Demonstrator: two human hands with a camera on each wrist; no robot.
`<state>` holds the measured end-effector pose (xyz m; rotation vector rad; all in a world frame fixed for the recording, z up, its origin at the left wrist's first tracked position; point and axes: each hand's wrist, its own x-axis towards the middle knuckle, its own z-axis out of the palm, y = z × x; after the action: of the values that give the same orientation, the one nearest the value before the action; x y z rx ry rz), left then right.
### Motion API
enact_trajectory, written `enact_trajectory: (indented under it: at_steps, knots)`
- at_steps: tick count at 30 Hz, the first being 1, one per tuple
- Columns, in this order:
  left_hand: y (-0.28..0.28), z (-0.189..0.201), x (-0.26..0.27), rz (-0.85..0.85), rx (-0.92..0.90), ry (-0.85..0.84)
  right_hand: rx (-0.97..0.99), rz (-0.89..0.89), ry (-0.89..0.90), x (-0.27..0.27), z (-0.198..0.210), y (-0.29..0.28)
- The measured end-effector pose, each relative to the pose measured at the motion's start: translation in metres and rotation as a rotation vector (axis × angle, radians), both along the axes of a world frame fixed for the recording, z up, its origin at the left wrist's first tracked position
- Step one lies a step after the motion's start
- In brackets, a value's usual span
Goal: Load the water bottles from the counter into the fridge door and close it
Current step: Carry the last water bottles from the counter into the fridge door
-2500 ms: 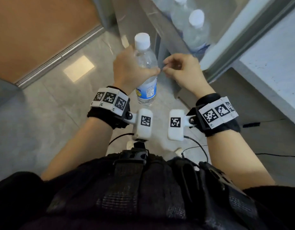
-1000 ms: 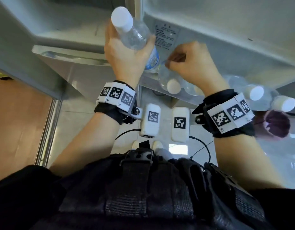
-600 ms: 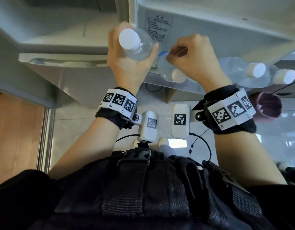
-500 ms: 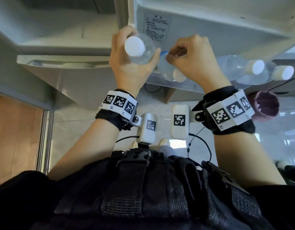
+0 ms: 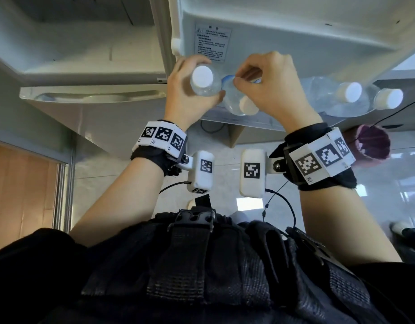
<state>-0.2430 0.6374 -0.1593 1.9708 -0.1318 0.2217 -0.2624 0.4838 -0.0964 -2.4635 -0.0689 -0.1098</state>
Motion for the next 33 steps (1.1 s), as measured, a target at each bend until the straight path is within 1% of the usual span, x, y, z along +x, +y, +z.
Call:
enact_trajectory:
  at_steps: [4, 8, 11, 14, 18, 23, 26, 30, 33]
  knots:
    - [-0.005, 0.008, -0.011, 0.068, -0.04, -0.02, 0.042, 0.033, -0.041, -0.005, 0.004, -0.005]
    - [-0.014, 0.024, -0.023, 0.153, -0.062, -0.17, 0.095, 0.047, -0.122, -0.015, 0.01, -0.013]
    - [-0.025, 0.035, -0.033, 0.233, -0.024, -0.313, 0.138, 0.071, -0.178, -0.027, 0.015, -0.023]
    - [-0.045, 0.044, -0.047, 0.275, 0.043, -0.419, 0.17, 0.1, -0.222, -0.043, 0.021, -0.036]
    - [-0.078, 0.052, -0.071, 0.238, 0.091, -0.497, 0.244, 0.062, -0.297, -0.067, 0.027, -0.065]
    - [-0.125, 0.053, -0.099, 0.166, 0.124, -0.494, 0.272, -0.044, -0.398, -0.097, 0.026, -0.113]
    - [-0.147, 0.046, -0.107, 0.085, 0.169, -0.426, 0.251, -0.17, -0.417, -0.109, 0.016, -0.145]
    - [-0.167, 0.043, -0.109, -0.068, 0.175, -0.319, 0.237, -0.318, -0.356, -0.116, 0.001, -0.175]
    - [-0.176, 0.044, -0.099, -0.12, 0.211, -0.242, 0.173, -0.35, -0.226, -0.115, -0.009, -0.186]
